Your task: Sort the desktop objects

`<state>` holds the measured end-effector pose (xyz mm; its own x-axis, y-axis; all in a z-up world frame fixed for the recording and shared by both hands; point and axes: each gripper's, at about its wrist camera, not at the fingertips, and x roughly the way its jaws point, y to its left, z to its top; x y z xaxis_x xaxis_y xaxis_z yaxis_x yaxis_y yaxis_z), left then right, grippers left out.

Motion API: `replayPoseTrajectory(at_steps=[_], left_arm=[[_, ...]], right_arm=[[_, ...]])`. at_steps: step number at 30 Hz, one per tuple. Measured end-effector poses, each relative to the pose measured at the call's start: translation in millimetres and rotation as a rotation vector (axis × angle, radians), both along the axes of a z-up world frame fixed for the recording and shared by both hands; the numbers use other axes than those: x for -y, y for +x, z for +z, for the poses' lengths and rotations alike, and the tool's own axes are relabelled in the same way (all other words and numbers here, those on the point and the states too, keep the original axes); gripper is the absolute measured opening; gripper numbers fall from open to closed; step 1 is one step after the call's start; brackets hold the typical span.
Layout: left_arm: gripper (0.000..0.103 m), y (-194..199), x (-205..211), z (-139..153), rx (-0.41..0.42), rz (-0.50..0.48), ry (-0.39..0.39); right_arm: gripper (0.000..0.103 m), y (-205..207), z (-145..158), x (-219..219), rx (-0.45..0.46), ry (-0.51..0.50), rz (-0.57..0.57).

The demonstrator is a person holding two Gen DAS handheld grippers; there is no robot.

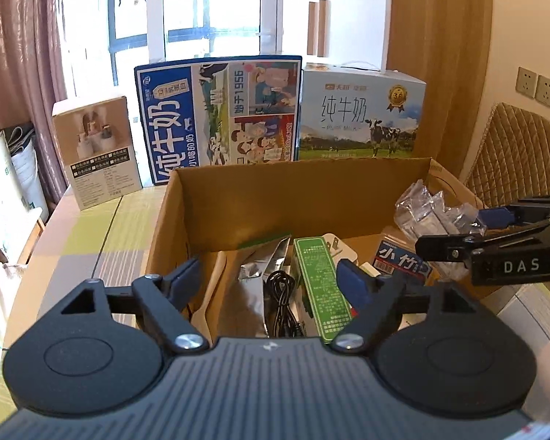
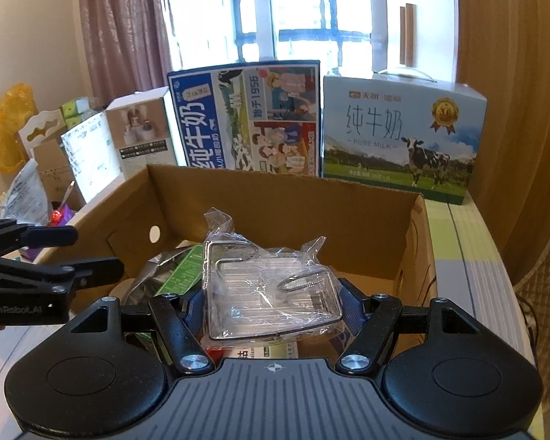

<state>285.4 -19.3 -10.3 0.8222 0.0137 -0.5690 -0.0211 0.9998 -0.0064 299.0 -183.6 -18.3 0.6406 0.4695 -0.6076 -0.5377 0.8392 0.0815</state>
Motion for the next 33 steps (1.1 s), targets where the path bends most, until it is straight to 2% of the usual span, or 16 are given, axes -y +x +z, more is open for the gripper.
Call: replayPoseTrajectory(at_steps=[2,8,18,20,21,22,33], left_arm=[[0.083,0,-2,1,0.008,0.009,0.001],[0.087,-2,-5,2,0.020,0.029,0.000],[0.089,-2,-7,2,0.018,0.051,0.012],[0.089,-2,-7,2,0.017,0.060,0.014],[0.089,-2,-8,2,0.017,0.061,0.011],[0.089,-1,-8,2,0.015,0.062,0.008],[0.091,-2,-7,1,0.012,0.074,0.003]], right_arm=[[0.068,2,-1,-2,-0.008,-0.002,-0.009],[0.068,7,-1,-6,-0.022,-0.012,-0.024],[0.068,16,2,-17,-0.043,-0.016,-0.020],[0.075,17,2,-19,-0.041,0.010,0.006],[0.090,17,2,-19,-0.038,0.015,0.011],[0.096,16,3,-20,-0.028,0.015,0.003],[0.096,13,2,-17,-0.032,0.000,0.001]])
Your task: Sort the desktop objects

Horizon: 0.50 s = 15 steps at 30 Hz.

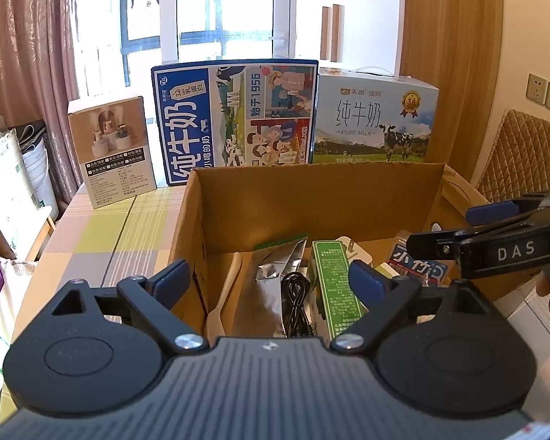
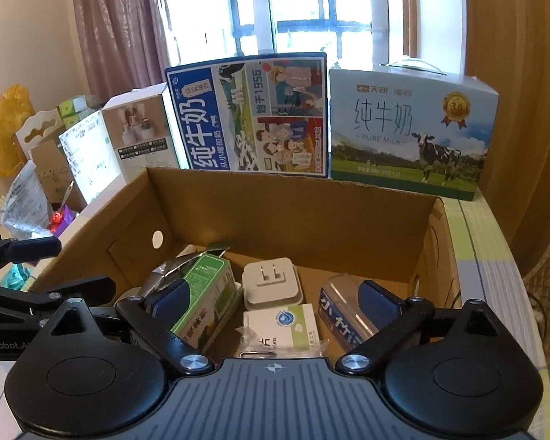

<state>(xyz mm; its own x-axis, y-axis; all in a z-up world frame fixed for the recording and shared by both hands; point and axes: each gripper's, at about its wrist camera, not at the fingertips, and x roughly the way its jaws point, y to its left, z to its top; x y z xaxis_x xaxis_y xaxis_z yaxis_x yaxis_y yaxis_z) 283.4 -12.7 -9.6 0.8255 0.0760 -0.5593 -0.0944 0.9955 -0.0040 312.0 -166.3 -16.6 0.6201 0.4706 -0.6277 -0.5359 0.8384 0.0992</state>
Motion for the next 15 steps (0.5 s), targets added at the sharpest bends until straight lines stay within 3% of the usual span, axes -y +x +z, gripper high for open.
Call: replayPoseTrajectory(at_steps=[15], left_arm=[[0.096,-0.4,5.4,0.4,-0.012,0.011,0.036]], right_arm=[[0.101,-4.6,-0.3,8.1,-0.016,-0.027,-0.016]])
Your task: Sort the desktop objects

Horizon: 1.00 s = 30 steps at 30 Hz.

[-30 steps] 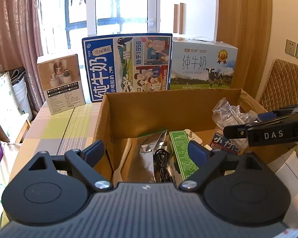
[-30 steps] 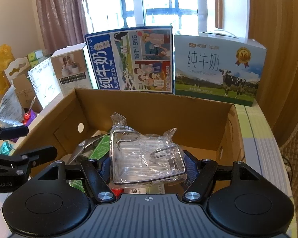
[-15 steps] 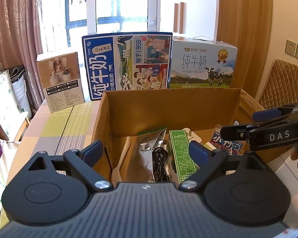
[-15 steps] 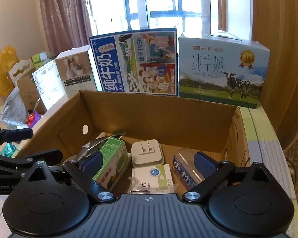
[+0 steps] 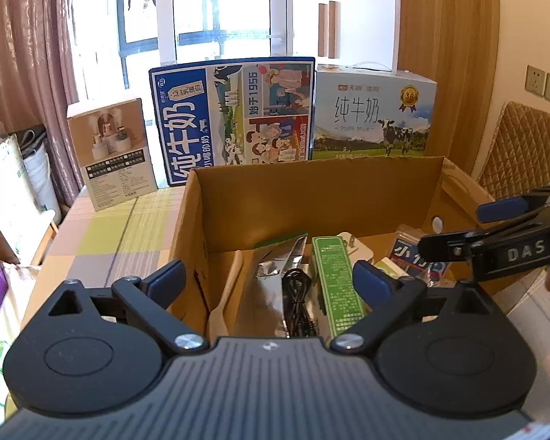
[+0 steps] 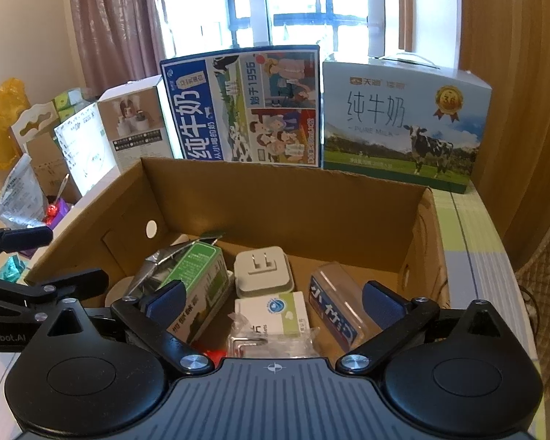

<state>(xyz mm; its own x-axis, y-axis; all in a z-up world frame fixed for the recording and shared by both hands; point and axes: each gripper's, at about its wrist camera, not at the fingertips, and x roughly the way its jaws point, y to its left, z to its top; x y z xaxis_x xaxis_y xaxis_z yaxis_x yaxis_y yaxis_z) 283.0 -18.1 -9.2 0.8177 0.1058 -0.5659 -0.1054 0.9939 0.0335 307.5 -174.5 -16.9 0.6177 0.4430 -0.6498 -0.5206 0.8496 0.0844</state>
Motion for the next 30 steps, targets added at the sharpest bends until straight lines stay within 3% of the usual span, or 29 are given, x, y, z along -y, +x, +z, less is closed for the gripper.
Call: replayPoseTrajectory(at_steps=[4,12,18,30], left_arm=[[0.101,-1,1,2,0.001,0.012,0.011],[0.101,-4,4,5,-0.028,0.021,0.014],[0.102,-12,0,16,-0.008,0.048,-0.052],[0.102,-31,10,41,-0.008,0.066,-0.023]], right_arm=[[0.101,-3,2,5,-0.007,-0.003,-0.016],[0.101,-12,6,12,-0.028,-0.029,-0.030],[0.101,-21,14,14,-0.051,-0.048,-0.028],[0.101,-51,36,16,-0.059,-0.061,-0.029]])
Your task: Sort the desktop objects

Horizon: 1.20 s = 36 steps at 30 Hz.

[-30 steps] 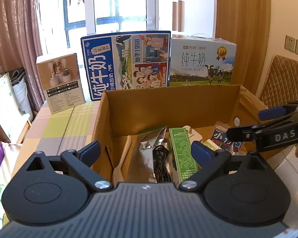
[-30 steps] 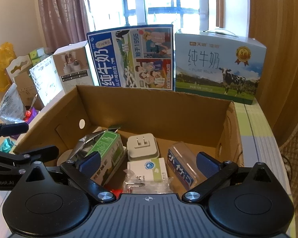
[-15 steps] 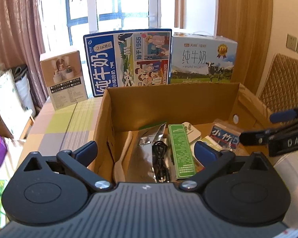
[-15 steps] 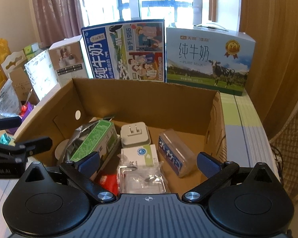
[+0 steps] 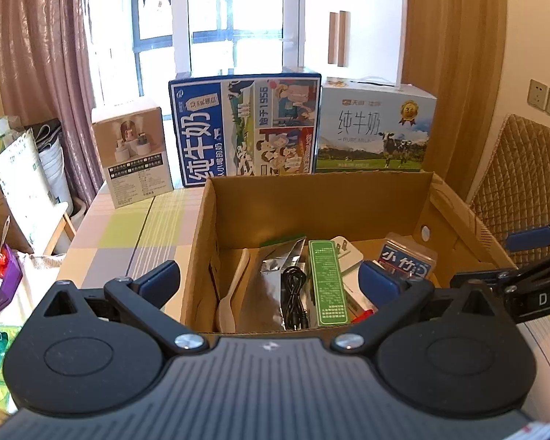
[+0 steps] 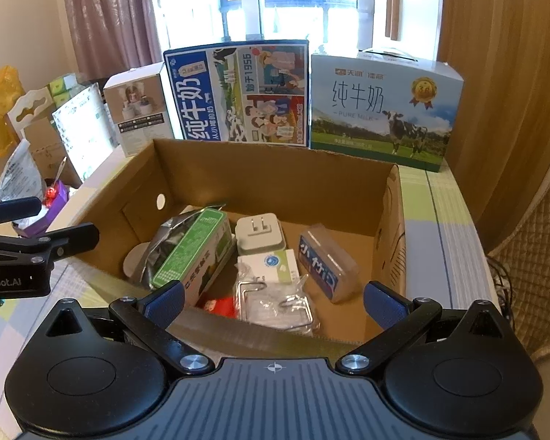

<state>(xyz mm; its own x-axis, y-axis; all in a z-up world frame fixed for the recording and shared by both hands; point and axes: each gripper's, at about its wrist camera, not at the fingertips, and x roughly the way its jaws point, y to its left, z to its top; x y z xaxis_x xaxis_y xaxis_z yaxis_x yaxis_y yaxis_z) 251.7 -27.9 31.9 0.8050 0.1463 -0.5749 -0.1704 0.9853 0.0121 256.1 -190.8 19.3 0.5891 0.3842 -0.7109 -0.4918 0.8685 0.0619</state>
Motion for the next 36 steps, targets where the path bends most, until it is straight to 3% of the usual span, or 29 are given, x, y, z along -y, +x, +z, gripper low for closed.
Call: replayPoseTrajectory(at_steps=[7,15,23,28,32,36], left_arm=[[0.102,-25,11,10,-0.018,0.021,0.014],[0.101,-58,17,24,-0.035,0.067,-0.046],[0.101,-98,23,44,0.015,0.126,-0.066],[0.101,-122,22,52,0.096,0.158,-0.163],[0.101,-134,21,54,0.089,0.134,-0.275],[0.101,-142,31,55,0.091,0.110,-0.250]], right_arm=[[0.101,-18,17,3,0.011,-0.008,0.005],[0.101,-41,31,6,0.014,0.004,0.003],[0.101,-67,45,20,-0.006,0.054,-0.027],[0.101,-86,51,30,-0.005,0.066,-0.038],[0.101,-97,56,38,-0.011,0.082,-0.048],[0.101,-108,61,43,-0.003,0.089,-0.054]])
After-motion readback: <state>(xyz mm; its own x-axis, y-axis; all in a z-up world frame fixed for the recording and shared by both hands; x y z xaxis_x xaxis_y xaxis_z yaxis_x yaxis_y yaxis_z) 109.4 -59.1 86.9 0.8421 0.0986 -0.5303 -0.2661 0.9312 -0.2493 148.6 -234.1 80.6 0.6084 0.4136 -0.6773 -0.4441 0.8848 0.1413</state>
